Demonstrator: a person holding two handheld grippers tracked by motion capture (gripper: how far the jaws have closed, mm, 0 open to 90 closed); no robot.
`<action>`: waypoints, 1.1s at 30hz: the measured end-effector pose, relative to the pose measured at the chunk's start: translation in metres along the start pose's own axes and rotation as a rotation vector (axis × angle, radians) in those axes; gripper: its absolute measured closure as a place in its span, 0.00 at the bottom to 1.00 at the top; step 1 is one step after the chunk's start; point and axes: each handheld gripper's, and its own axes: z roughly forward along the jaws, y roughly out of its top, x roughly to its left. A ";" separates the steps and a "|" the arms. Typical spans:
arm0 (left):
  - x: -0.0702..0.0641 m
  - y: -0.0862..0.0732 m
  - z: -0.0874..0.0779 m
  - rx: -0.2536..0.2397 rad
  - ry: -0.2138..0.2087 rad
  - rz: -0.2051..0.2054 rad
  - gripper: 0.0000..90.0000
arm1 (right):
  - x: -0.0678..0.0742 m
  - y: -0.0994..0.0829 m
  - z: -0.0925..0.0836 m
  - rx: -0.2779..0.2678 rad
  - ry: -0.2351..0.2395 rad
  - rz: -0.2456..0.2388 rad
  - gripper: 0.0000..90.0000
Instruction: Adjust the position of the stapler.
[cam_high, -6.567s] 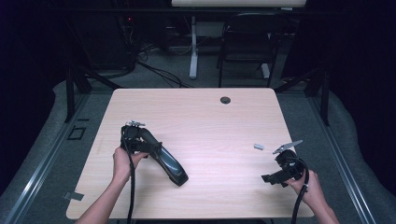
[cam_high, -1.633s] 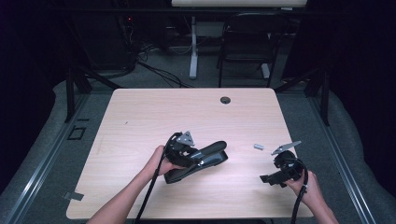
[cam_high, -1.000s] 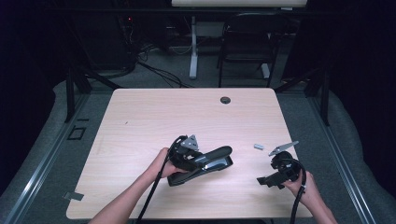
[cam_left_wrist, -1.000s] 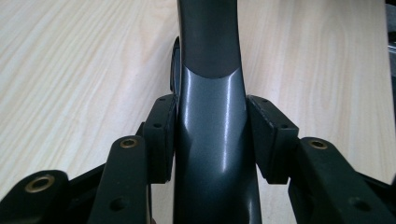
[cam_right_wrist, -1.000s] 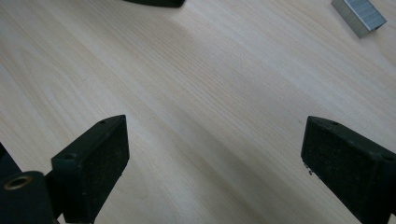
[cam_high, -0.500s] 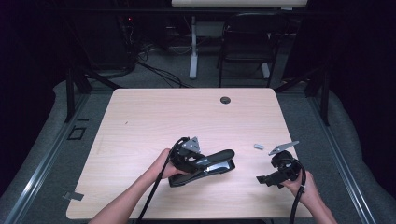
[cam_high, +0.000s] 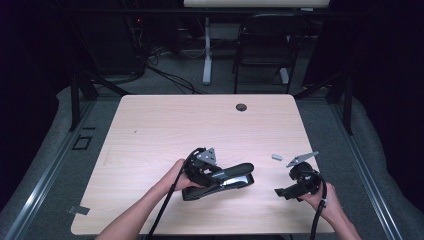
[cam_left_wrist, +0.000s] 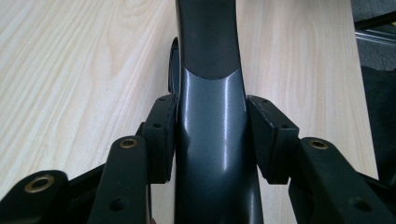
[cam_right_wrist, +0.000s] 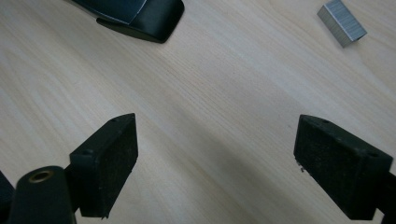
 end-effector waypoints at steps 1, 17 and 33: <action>-0.001 0.001 0.001 0.002 -0.011 0.001 0.62 | 0.003 0.001 -0.001 -0.005 -0.017 -0.019 0.18; -0.008 0.007 -0.007 -0.005 0.031 -0.073 0.33 | 0.021 0.009 -0.011 -0.073 0.036 -0.139 0.13; -0.022 -0.025 -0.045 -0.020 0.112 -0.165 0.00 | 0.033 0.047 -0.005 -0.149 0.092 -0.166 0.08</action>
